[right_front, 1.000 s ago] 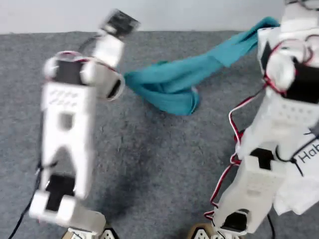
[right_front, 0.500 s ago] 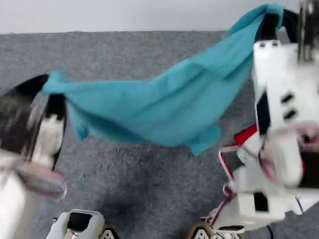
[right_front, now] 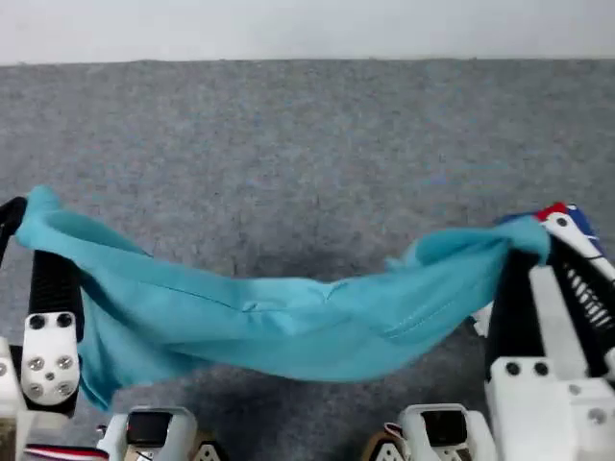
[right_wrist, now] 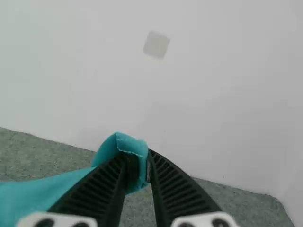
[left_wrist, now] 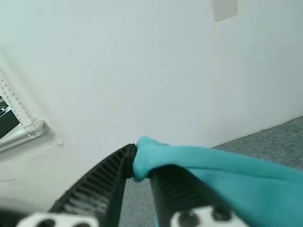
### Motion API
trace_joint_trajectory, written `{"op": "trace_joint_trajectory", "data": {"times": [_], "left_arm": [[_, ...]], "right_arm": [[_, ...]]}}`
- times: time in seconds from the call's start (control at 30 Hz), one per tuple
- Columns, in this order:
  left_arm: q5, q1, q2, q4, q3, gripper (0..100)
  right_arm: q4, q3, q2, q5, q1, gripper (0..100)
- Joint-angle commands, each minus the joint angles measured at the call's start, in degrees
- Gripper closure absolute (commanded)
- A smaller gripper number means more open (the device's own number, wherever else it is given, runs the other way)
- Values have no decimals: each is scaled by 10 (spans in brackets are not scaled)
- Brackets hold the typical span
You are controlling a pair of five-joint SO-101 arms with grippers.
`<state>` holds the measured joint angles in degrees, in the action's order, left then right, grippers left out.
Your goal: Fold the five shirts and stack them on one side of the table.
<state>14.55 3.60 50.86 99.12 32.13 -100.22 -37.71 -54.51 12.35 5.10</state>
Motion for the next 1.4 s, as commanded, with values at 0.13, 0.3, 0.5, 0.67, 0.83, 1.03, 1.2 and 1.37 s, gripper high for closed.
{"op": "trace_joint_trajectory", "data": {"times": [0.13, 0.3, 0.5, 0.67, 0.83, 1.03, 1.2, 1.37], "left_arm": [[1, 4, 2, -10, 102, 988], [1, 4, 1, -8, 108, 988], [1, 3, -1, -11, 62, 988], [2, 2, -1, -59, -100, 988], [4, 2, -2, -178, -301, 988], [5, 2, -4, -409, -582, 988], [3, 28, -98, -665, -716, 988], [1, 84, -289, -792, -646, 988]], "right_arm": [[81, 25, -84, -6, -138, 988], [128, 25, -81, -28, -163, 988], [127, 41, -54, -62, -164, 988], [136, 122, 6, -83, -160, 988], [195, 220, 82, -82, -132, 988], [296, 365, 202, -79, -59, 988], [503, 425, 342, -78, -45, 988], [615, 313, 522, -78, -39, 988]]}}
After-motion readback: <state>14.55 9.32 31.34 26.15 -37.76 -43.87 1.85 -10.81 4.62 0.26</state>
